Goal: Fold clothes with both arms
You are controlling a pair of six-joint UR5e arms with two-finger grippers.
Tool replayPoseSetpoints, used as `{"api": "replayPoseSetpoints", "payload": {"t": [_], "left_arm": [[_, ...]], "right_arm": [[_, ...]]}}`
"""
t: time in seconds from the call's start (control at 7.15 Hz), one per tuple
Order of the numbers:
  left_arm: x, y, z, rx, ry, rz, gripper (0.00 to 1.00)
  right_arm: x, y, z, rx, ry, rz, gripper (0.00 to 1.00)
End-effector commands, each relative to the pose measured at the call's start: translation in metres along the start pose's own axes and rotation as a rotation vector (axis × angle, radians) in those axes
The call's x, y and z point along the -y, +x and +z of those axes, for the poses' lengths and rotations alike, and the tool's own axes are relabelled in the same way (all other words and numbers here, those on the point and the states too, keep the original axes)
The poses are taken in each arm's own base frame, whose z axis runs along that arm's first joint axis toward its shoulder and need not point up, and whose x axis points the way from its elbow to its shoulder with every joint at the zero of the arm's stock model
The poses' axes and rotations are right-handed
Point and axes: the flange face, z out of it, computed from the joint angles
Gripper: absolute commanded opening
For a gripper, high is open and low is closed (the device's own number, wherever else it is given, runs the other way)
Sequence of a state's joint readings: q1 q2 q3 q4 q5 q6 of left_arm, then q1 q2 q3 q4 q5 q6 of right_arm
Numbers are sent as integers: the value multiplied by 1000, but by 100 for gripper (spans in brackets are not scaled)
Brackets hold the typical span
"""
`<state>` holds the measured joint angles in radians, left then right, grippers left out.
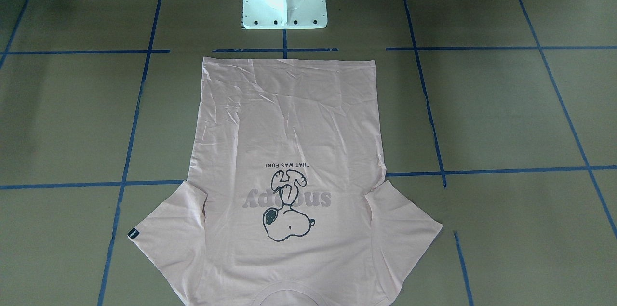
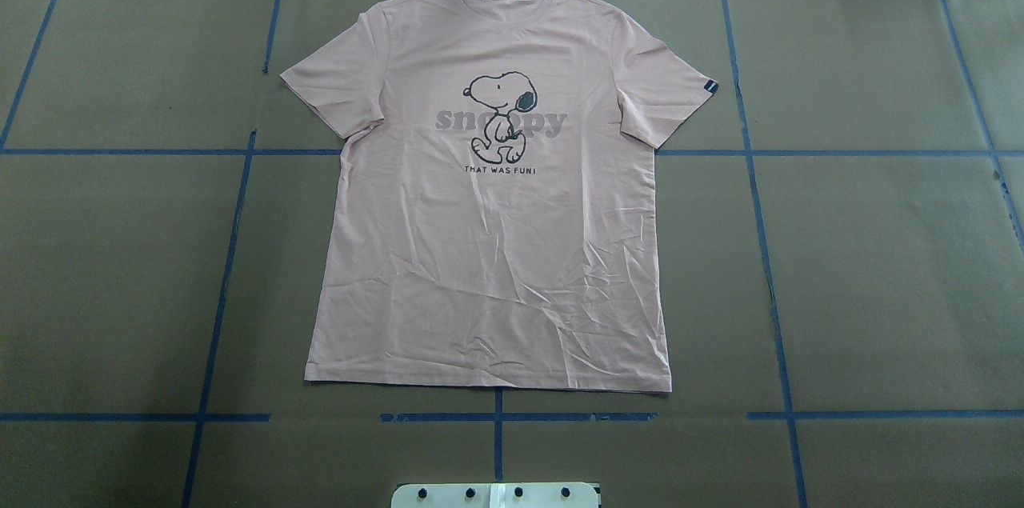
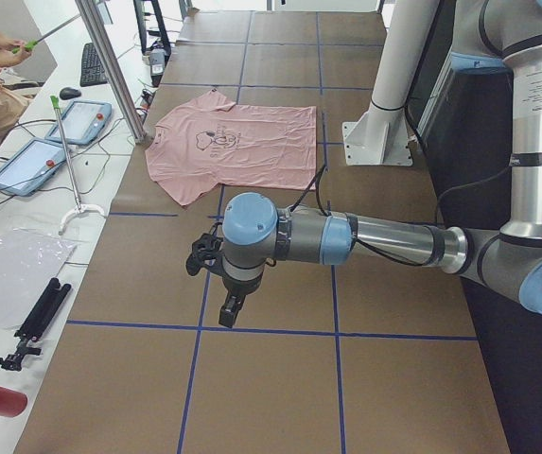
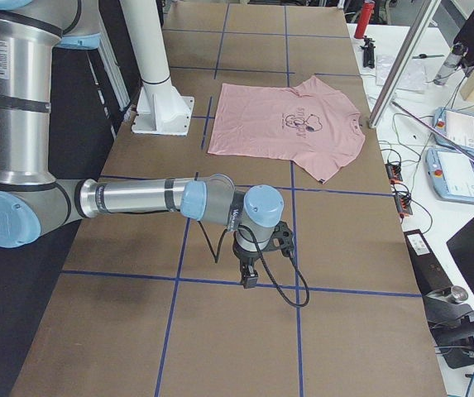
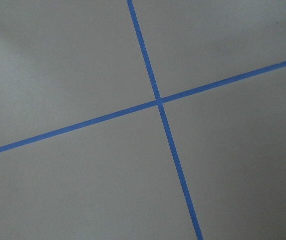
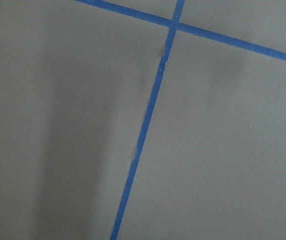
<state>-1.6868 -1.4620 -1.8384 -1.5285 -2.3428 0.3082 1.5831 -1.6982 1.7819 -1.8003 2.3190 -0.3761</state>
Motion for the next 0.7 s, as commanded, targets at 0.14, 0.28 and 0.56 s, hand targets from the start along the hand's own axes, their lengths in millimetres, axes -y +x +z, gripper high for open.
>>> {"api": "replayPoseSetpoints", "payload": {"t": [0.14, 0.28, 0.56], "left_arm": [[-6, 6, 2, -6, -2, 24, 100], [-6, 8, 0, -5, 1, 27, 100], [-7, 9, 0, -5, 6, 21, 100]], "right_arm": [[5, -10, 0, 89, 54, -7, 100], [11, -12, -4, 87, 60, -19, 100], [30, -24, -12, 136, 181, -132, 100]]}}
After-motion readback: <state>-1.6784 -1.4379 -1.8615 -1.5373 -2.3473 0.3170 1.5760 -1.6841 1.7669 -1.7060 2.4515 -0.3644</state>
